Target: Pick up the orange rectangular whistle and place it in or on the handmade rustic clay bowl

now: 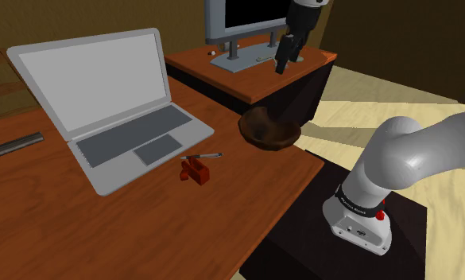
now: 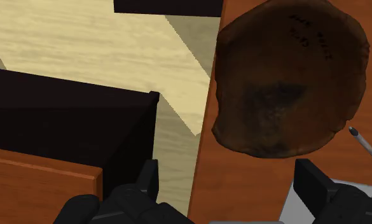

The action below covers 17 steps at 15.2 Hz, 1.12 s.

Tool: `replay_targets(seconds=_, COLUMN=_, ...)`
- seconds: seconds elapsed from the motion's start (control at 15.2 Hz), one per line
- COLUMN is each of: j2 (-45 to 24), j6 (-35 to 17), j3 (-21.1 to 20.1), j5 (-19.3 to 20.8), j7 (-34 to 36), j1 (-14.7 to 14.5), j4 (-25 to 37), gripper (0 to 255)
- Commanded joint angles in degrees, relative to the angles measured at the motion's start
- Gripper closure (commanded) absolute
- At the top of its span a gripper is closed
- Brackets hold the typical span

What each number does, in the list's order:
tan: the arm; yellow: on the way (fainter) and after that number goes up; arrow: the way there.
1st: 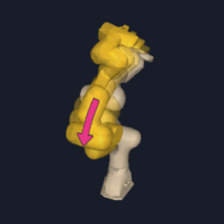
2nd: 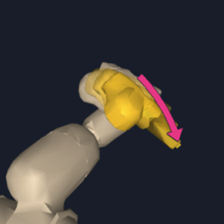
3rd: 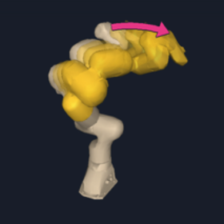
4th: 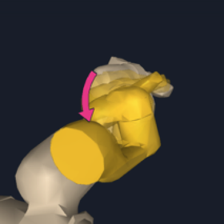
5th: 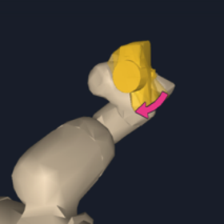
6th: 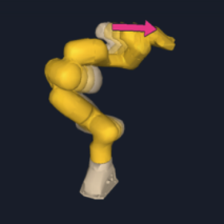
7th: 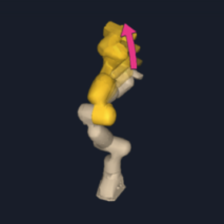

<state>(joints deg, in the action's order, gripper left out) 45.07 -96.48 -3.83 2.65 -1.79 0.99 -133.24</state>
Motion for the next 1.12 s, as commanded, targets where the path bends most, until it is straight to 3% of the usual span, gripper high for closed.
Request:
replay_targets(seconds=0.0, j2=0.00, j6=0.00, j3=0.00, j5=0.00, j7=0.00, j1=0.00, j4=0.00, gripper=0)
replay_targets(seconds=1.06, j2=-18.05, j6=-14.61, j3=-14.80, j5=-7.89, j7=14.02, j1=-5.75, j4=-0.32, gripper=0)
